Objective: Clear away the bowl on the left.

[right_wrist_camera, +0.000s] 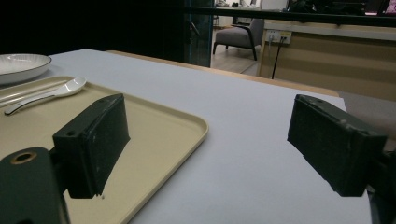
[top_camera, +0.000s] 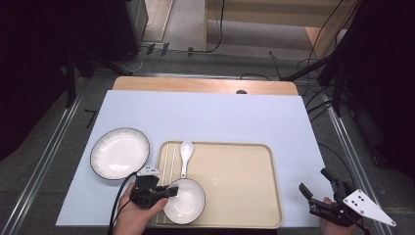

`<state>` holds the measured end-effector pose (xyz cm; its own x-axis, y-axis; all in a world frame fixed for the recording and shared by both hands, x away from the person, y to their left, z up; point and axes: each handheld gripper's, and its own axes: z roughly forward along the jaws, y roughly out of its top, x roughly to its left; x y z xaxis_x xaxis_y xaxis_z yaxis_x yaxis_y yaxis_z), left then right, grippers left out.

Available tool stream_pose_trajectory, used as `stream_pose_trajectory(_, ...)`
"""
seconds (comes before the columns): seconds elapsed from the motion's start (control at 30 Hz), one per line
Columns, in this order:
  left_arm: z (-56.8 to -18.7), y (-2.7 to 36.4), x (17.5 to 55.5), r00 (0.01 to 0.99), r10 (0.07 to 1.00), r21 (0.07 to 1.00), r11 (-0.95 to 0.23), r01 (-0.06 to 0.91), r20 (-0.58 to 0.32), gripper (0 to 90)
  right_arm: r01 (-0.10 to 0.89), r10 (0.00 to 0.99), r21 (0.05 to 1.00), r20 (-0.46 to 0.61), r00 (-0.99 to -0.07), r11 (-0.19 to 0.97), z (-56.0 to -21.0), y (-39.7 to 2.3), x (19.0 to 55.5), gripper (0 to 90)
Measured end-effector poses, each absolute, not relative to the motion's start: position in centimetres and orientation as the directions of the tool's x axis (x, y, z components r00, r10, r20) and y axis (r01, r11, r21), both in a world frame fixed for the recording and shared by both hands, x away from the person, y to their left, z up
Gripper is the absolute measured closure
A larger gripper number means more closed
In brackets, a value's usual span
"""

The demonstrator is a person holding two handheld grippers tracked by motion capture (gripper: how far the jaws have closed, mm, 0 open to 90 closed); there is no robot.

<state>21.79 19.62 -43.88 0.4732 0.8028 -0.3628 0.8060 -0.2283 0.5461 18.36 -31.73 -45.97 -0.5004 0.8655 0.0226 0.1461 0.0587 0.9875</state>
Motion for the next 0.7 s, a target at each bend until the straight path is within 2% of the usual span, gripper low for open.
stream_pose_trajectory(0.17, -44.0, 19.4, 21.9, 0.480, 0.801, 0.554, -0.231, 0.800, -0.359, 76.0, 0.144, 0.865, 0.988, 0.021, -0.500, 0.059, -46.0, -31.8, 18.4, 12.9)
stream_pose_trajectory(0.33, -43.6, 19.8, 21.8, 0.510, 0.775, 0.584, -0.232, 0.778, -0.372, 67.1, 0.146, 0.865, 0.988, 0.023, -0.501, 0.059, -46.0, -31.8, 18.4, 12.9)
stream_pose_trajectory(0.5, -43.0, 20.2, 21.7, 0.537, 0.760, 0.632, -0.221, 0.743, -0.366, 48.0, 0.145, 0.865, 0.987, 0.020, -0.501, 0.062, -46.0, -31.7, 18.3, 12.9)
stream_pose_trajectory(0.63, -42.7, 20.6, 21.9, 0.558, 0.738, 0.652, -0.215, 0.727, -0.379, 28.1, 0.144, 0.866, 0.988, 0.022, -0.499, 0.058, -46.0, -31.8, 18.4, 12.9)
stream_pose_trajectory(0.7, -42.5, 20.7, 22.0, 0.563, 0.736, 0.651, -0.222, 0.726, -0.377, 12.9, 0.146, 0.865, 0.987, 0.020, -0.502, 0.062, -46.0, -31.7, 18.4, 12.9)
